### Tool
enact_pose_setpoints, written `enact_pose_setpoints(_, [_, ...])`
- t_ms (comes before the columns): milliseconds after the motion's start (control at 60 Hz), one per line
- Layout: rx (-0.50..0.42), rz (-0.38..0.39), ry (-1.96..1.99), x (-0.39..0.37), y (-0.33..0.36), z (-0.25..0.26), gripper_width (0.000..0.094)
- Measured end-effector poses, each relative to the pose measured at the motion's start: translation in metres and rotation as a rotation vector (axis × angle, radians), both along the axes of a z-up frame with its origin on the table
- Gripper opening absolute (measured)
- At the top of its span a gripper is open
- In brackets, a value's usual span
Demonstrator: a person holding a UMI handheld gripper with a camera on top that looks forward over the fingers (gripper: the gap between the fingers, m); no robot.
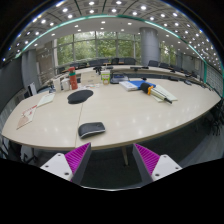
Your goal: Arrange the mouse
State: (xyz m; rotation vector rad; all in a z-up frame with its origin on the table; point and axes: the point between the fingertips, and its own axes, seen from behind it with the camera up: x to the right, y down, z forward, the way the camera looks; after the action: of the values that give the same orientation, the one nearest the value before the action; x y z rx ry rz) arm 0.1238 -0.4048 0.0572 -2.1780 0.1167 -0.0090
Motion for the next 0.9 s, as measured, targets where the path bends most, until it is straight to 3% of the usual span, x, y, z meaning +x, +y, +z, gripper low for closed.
enact_pose_setpoints(233, [-0.017, -0.013, 0.057, -0.072, 0.080, -0.051, 0.0852])
enact_pose_setpoints(767, [-0.060, -0.015, 0.011, -0.103, 0.169, -0.064, 0.0849])
enact_pose_setpoints(817, [-0.057, -0.011, 0.003, -0.106, 0.176, -0.064, 0.0828])
enact_pose_setpoints(900, [-0.058, -0.018, 0.000, -0.107, 0.182, -0.066, 0.0716])
